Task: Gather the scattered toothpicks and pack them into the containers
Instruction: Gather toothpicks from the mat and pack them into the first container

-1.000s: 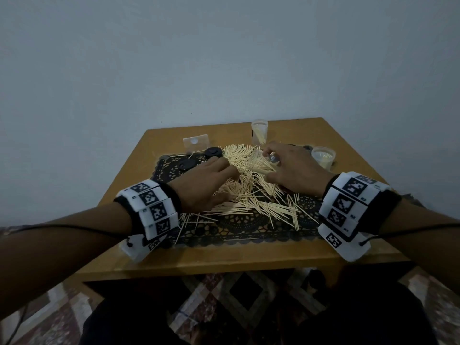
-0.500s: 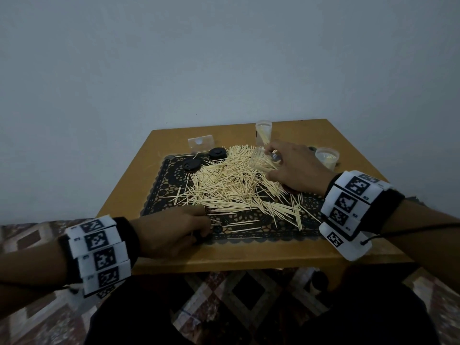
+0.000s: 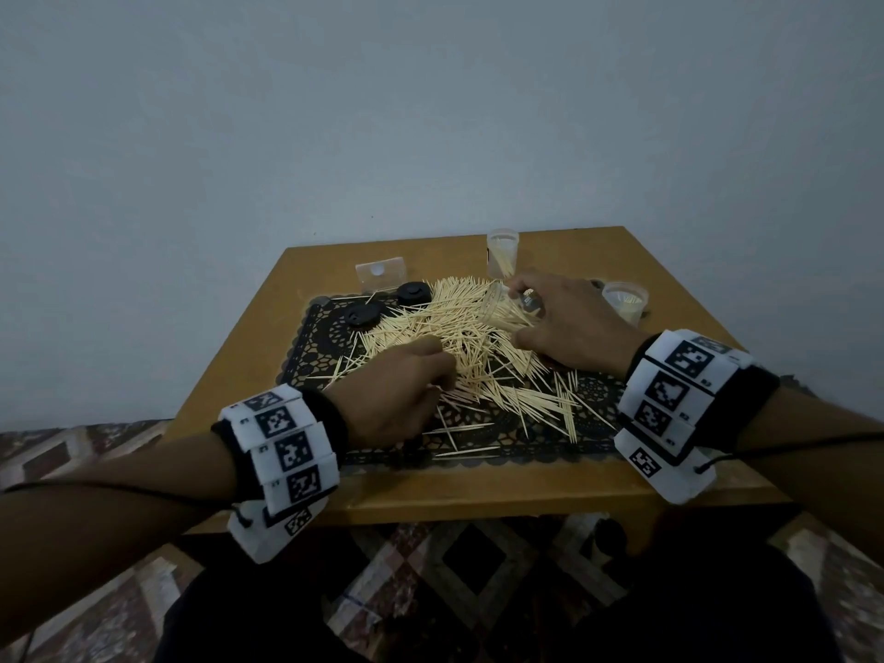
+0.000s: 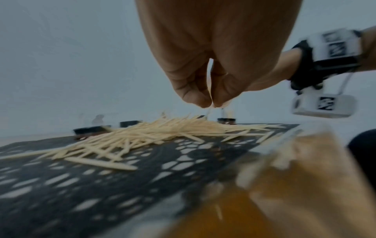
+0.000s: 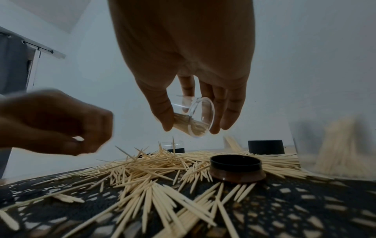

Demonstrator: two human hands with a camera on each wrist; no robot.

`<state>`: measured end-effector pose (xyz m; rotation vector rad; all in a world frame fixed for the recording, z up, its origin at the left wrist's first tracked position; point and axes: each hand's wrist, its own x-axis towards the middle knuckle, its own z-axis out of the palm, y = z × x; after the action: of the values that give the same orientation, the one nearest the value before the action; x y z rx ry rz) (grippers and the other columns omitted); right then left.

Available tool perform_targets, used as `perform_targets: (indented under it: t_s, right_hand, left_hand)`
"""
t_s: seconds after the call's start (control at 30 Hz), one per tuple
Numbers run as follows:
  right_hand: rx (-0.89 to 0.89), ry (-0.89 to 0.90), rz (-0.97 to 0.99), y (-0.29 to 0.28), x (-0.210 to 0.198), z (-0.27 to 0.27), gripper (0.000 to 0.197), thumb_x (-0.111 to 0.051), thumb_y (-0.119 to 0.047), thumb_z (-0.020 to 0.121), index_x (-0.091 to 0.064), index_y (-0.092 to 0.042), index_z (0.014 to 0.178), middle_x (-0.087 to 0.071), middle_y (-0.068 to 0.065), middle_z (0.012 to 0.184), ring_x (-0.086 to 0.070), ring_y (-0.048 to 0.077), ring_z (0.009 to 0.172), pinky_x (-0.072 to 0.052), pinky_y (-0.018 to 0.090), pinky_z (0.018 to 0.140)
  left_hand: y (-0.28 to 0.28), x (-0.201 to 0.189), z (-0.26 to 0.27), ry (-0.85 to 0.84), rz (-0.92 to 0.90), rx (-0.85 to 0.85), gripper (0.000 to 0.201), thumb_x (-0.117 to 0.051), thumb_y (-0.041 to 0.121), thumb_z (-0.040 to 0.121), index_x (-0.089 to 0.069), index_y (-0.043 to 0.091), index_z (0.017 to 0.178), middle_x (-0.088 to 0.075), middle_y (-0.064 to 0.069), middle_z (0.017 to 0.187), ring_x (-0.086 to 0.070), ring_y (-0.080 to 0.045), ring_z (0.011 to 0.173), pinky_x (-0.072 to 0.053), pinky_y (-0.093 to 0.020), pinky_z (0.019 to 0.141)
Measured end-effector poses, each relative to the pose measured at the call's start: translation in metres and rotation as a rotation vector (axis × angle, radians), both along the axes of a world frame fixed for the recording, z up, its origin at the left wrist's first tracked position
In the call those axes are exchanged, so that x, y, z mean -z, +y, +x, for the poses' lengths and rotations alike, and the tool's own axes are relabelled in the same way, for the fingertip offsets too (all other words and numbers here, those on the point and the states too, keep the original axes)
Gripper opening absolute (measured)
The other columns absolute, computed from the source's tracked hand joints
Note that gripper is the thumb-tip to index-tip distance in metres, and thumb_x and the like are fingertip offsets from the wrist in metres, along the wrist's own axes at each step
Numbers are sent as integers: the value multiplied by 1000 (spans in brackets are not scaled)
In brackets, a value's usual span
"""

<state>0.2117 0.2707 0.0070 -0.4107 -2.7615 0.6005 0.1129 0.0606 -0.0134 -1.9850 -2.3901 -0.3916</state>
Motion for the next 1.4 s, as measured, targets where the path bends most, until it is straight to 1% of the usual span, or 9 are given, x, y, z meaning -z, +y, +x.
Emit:
perform_targets:
  t_s: [0.07,0.17,0.3,0.4,0.67,0.93,1.03,1.2,1.4]
  right_hand:
    - [1,3,-11,1,-1,0,46,-79,-22,77,-56,-16,117,-65,7,116,-60,20,94,-46,29,75]
    - [13,4,-26,1,-2,0,48,-80,-23,76,-56,-17,117,-65,6,117,-59,18,96,-46,29,77]
    - [14,9,-26,0,-3,-1,48,-80,-22,76,-57,-16,117,-65,7,117,-60,19,97,-47,29,78]
    - [17,1,-19,0,-5,0,47,-79,-22,76,-57,-16,117,-65,6,117,-60,20,97,-47,29,77]
    - [17,0,-11,-1,-5,0,47,-80,-23,76,-57,-17,117,-65,5,114,-59,18,93,-38,25,72]
    - [19,1,-7,4,-7,-1,47,-81,-24,75,-57,-17,115,-65,6,111,-59,19,93,-39,26,70]
    - [22,-3,-11,5,-7,-1,49,-82,-24,74,-57,-17,116,-65,6,112,-59,20,93,-41,27,72]
    - [20,-7,-5,2,-6,-2,49,-81,-25,75,-57,-17,117,-65,6,114,-58,19,94,-41,26,73]
    - [21,-21,10,3,-6,-4,47,-81,-27,75,-56,-19,114,-64,3,111,-58,18,92,-34,25,71]
  left_hand:
    - [-5,-1,20,-24,-27,104,19,-51,6,87,-60,15,102,-50,2,103,-47,-9,87,-40,-21,75]
    - [-12,8,44,-65,-167,211,21,-52,19,90,-58,17,110,-46,2,110,-44,-13,99,-40,-25,85]
    - [-10,18,39,60,-256,113,40,-44,28,85,-49,17,123,-42,-1,118,-34,-17,107,-37,-35,94]
    - [-3,17,27,104,-300,78,44,-46,22,86,-43,16,129,-40,-2,122,-33,-17,108,-38,-39,97]
    - [17,20,1,268,-261,68,48,-48,23,92,-42,10,138,-42,-6,134,-39,-22,115,-37,-36,102]
    - [19,14,-19,69,-158,49,39,-54,11,89,-53,13,129,-49,-6,123,-44,-21,113,-41,-38,99]
    - [16,11,-26,127,-81,6,33,-63,20,88,-55,16,120,-48,-3,118,-44,-16,106,-46,-35,92]
    - [29,11,-41,281,-110,-103,66,-70,39,82,-39,18,136,-42,-6,127,-38,-21,113,-42,-34,95]
    - [46,6,-51,131,-238,-204,74,-66,45,84,-31,16,142,-44,-9,135,-41,-24,123,-39,-35,101]
